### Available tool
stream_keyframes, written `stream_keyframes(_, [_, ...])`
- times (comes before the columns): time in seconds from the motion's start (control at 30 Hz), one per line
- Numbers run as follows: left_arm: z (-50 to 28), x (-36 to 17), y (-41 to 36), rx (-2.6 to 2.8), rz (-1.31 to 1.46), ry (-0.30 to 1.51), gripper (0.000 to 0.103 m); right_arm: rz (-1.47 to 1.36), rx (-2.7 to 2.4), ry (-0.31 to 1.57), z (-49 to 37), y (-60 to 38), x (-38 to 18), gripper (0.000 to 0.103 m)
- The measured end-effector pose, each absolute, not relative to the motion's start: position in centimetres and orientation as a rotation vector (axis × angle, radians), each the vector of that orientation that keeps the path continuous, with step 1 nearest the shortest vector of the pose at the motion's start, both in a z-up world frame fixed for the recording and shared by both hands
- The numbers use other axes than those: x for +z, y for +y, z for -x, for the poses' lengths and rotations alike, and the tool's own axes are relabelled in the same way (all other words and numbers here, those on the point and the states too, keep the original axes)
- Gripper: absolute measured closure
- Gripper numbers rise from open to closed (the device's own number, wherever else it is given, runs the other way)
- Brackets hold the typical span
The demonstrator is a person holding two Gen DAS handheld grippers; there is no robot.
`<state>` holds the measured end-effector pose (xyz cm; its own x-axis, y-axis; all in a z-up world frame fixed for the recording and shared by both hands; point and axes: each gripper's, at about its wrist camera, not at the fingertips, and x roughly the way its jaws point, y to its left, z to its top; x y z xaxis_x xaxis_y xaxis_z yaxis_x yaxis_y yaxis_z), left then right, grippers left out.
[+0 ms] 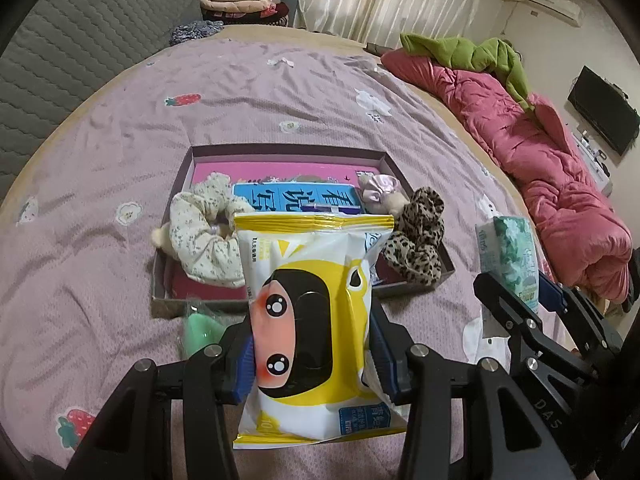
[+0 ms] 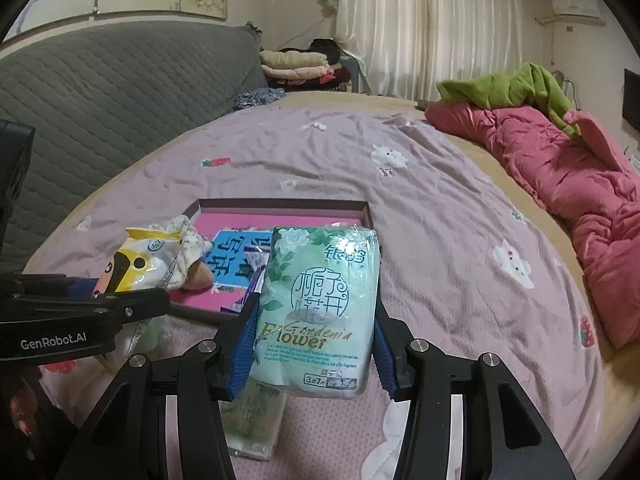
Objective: Organize soft objects
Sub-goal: 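Lift the yellow packet and green tissue pack and carry both toward the tray, then lower the yellow packet into the tray and open the left tool while the right tool releases the tissue pack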
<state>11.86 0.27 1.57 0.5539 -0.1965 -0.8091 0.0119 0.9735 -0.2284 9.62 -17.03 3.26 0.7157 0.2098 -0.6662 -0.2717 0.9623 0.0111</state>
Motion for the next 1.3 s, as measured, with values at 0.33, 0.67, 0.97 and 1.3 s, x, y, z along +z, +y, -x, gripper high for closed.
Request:
stream_keyframes(0.33, [-14.8, 1.4, 0.4, -0.114, 0.213, 0.973, 0.055, 0.104, 0.267, 0.694, -12.1, -16.6, 4.4, 0.051])
stream_keyframes(0.67, [-17.3, 0.9, 0.5, -0.111, 0.225, 0.973, 0.055, 0.121, 0.272, 0.663, -14.3, -15.9, 5.4, 0.051])
stream_keyframes(0.97, [-18.6, 0.3, 0.6, -0.127, 0.22, 0.994, 0.055, 0.139, 0.304, 0.661, -15.9, -15.1, 5.2, 0.051])
stream_keyframes(1.3, [-19.9, -1.4, -0.2, -0.139, 0.207, 1.025, 0.055, 0.146, 0.321, 0.683, -17.4, -14.7, 4.1, 0.051])
